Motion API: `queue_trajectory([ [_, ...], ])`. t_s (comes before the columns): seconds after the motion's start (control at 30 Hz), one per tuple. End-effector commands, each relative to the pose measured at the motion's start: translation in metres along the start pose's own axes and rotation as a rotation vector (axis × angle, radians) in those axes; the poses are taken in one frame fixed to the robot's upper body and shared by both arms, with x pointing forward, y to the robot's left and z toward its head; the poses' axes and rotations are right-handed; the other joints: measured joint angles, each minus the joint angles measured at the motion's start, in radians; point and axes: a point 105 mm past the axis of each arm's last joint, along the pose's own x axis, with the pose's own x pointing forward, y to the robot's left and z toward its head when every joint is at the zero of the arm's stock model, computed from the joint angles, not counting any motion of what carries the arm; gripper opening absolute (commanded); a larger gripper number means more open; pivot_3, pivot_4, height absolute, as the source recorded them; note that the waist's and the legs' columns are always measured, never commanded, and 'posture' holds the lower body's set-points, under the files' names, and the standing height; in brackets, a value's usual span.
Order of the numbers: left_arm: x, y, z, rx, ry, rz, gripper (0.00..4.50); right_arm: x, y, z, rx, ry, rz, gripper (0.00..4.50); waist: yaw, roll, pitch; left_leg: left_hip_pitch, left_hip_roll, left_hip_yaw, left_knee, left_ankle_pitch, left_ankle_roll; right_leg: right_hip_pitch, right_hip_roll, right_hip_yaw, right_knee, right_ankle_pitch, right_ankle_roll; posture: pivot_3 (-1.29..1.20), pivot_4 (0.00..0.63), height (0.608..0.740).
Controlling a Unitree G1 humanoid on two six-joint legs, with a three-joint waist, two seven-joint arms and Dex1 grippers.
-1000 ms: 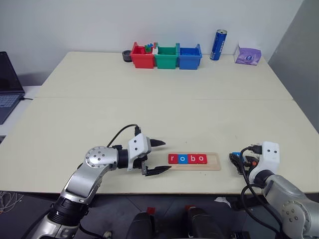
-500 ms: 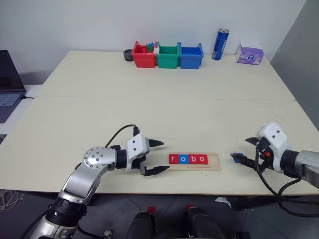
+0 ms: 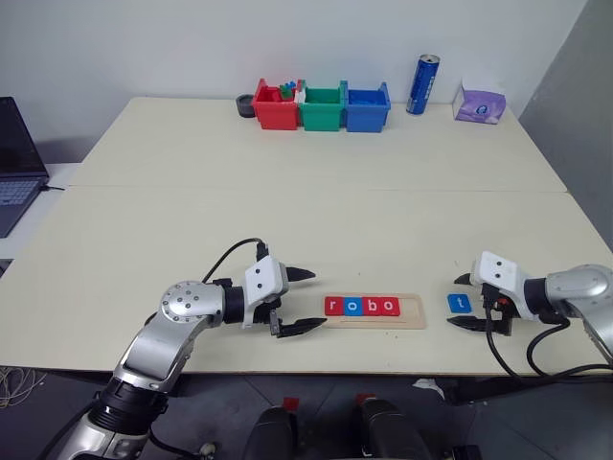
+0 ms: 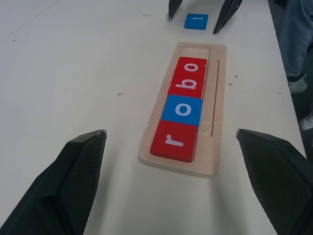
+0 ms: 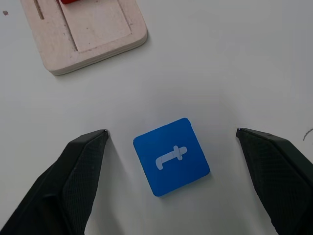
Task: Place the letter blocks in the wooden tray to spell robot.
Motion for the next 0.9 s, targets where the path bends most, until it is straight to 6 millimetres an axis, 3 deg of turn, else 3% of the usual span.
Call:
queue_trajectory([
  [0.03, -0.005, 0.003, 0.011, 0.036, -0.023, 0.022, 4.5, -0.003, -0.001, -0.006, 0.016, 0.036, 0.023, 3.59, 0.0, 0.0, 0.0, 0.0, 0.0, 0.0, 0.0, 0.0, 0.0, 0.0, 0.0, 0.0, 0.0, 0.0, 0.0, 0.0, 0.15, 0.74],
  [0.23, -0.007, 0.004, 0.01, 0.031, -0.016, 0.036, 4.5, -0.006, -0.002, 0.009, 0.01, -0.023, 0.024, 1.49, 0.0, 0.0, 0.0, 0.0, 0.0, -0.001, 0.0, 0.0, 0.0, 0.0, 0.0, 0.0, 0.0, 0.0, 0.0, 0.0, 0.15, 0.74],
  [0.37, -0.01, 0.004, 0.008, 0.029, -0.007, 0.044, 4.5, -0.009, 0.01, 0.039, -0.069, -0.084, 0.063, 1.47, 0.0, 0.0, 0.0, 0.0, 0.0, -0.001, 0.0, 0.0, 0.0, 0.0, 0.0, 0.0, 0.001, 0.0, 0.0, 0.0, 0.15, 0.74],
  [0.47, -0.01, 0.003, 0.008, 0.029, -0.004, 0.044, 4.5, 0.0, 0.028, 0.059, -0.124, -0.122, 0.126, 1.47, -0.001, 0.0, 0.0, 0.001, 0.001, -0.002, 0.0, 0.0, 0.0, 0.0, 0.0, 0.0, 0.001, 0.0, 0.0, 0.0, 0.15, 0.74],
  [0.9, -0.007, 0.003, 0.009, 0.028, -0.014, 0.045, 4.5, 0.022, 0.027, 0.072, -0.18, -0.109, 0.114, 1.47, 0.001, 0.0, 0.0, 0.0, 0.0, -0.002, 0.001, 0.0, 0.0, 0.0, 0.0, -0.001, 0.001, 0.0, 0.0, 0.0, 0.15, 0.74],
])
